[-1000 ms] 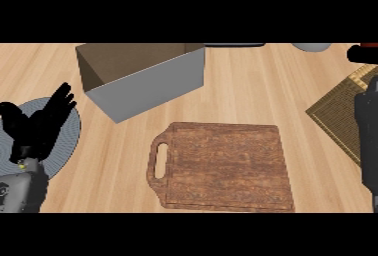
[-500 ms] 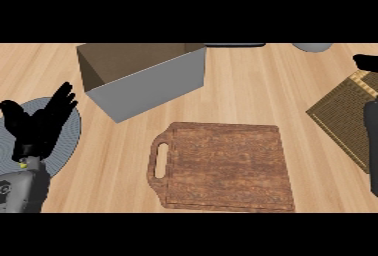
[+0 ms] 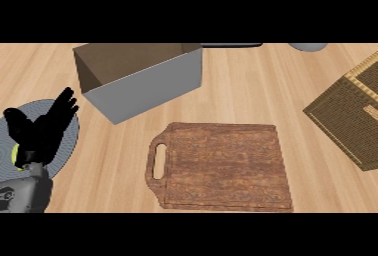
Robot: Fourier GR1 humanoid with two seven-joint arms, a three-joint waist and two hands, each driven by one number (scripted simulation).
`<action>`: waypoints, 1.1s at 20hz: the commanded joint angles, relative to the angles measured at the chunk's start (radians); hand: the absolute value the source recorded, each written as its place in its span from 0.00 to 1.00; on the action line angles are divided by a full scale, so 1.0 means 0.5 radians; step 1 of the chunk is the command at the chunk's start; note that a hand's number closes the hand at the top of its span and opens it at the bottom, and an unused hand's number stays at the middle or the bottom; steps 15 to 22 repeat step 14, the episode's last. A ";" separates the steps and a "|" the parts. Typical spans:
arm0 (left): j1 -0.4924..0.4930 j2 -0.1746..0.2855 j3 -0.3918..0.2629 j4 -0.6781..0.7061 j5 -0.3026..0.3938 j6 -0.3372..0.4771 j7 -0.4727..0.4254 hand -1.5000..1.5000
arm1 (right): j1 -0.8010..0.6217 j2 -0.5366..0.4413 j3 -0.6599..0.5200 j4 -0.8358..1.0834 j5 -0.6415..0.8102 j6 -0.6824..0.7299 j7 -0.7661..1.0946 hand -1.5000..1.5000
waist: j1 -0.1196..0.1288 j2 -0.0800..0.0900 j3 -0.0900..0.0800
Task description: Pick the bell pepper from the cutting board and place it in the basket
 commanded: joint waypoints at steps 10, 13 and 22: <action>0.051 0.116 0.128 -0.025 0.089 -0.084 -0.018 0.50 | 1.208 0.169 -0.354 -1.407 -0.944 0.409 0.006 0.00 | -0.053 -0.011 0.001; -0.028 0.061 0.097 0.084 0.048 -0.031 -0.036 0.50 | 1.504 0.209 -0.477 -1.671 -1.270 0.553 -0.045 0.00 | -0.101 -0.011 0.000; 0.028 0.020 0.043 -0.027 0.006 0.009 0.005 0.50 | 1.587 0.186 -0.592 -1.652 -1.449 0.535 -0.185 0.00 | -0.062 -0.009 0.003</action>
